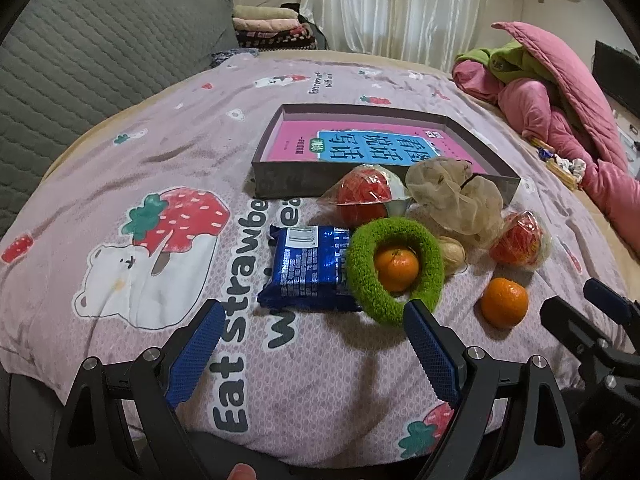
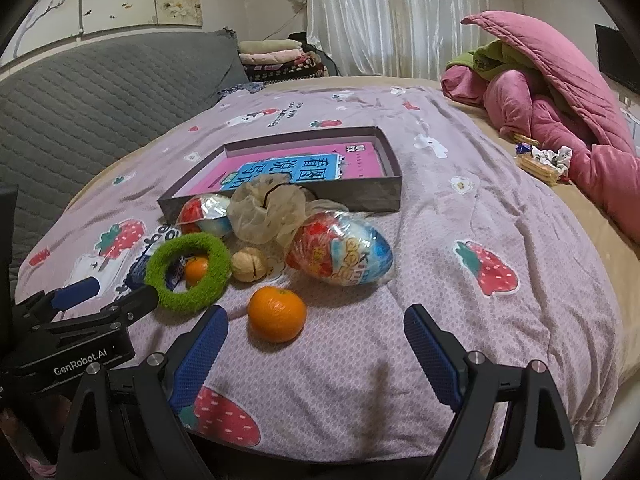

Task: Organize objects
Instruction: 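Move both tools toward the green fuzzy ring and the wrapped toy egg, then grasp the green fuzzy ring with the left tool while the right tool grasps the toy egg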

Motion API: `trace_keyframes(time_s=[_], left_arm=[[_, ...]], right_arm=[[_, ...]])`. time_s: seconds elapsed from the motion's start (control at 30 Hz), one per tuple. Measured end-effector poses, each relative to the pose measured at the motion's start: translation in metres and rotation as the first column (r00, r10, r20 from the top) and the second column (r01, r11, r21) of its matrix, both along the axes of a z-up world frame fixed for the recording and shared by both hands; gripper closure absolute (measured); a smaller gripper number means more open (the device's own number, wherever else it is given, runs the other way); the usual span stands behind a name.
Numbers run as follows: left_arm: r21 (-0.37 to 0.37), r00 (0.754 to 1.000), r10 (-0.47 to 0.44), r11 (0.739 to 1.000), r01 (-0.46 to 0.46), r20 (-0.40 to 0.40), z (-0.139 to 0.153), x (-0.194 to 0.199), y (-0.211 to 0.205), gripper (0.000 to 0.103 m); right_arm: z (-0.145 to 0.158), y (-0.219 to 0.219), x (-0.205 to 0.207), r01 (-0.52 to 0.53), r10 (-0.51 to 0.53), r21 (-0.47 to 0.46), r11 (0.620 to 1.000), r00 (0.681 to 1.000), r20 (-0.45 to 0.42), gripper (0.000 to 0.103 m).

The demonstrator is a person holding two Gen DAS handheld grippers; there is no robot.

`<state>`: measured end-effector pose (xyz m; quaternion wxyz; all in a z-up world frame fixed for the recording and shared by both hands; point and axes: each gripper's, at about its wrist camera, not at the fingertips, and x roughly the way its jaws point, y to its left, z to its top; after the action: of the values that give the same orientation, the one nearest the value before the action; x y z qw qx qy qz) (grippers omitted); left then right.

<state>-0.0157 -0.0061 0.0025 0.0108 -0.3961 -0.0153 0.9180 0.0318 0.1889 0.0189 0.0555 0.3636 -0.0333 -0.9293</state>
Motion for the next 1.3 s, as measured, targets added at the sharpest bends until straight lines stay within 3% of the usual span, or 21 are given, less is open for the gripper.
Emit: trace_keyframes(time_s=[0.23,0.63,0.87,0.97,1.17,1.3], left_arm=[[0.009,1.000,0.010,1.000,-0.010,-0.001,0.003,-0.010,-0.008,0.012],[-0.056,1.000,-0.014,0.998,0.014,0.003,0.005,-0.029,0.003,0.013],[-0.064,0.999,-0.026,0.998,0.028,0.029,0.002,-0.040,0.006,0.020],[-0.071,0.999,-0.031,0.997,0.033,0.035,0.002,-0.044,0.008,0.043],[-0.076,0.997,-0.054,0.995,0.059,0.060,-0.002,-0.049,0.013,0.045],[-0.072,0.996,-0.070,0.995,0.074,0.059,-0.002,-0.050,0.017,0.059]], right_arm=[[0.000,0.008,-0.008,0.017,-0.017,-0.023,1.000,1.000,0.015,0.013],[0.004,0.014,-0.022,0.030,-0.030,-0.017,0.999,1.000,0.010,0.014],[0.005,0.018,-0.035,0.035,-0.035,-0.001,0.999,0.999,0.020,0.014],[0.005,0.020,-0.041,0.028,-0.029,0.019,0.999,0.999,0.030,0.014],[-0.001,0.020,-0.053,-0.023,0.015,0.105,0.994,0.997,0.072,0.014],[-0.008,0.014,-0.062,-0.086,0.071,0.135,0.987,0.991,0.116,0.014]])
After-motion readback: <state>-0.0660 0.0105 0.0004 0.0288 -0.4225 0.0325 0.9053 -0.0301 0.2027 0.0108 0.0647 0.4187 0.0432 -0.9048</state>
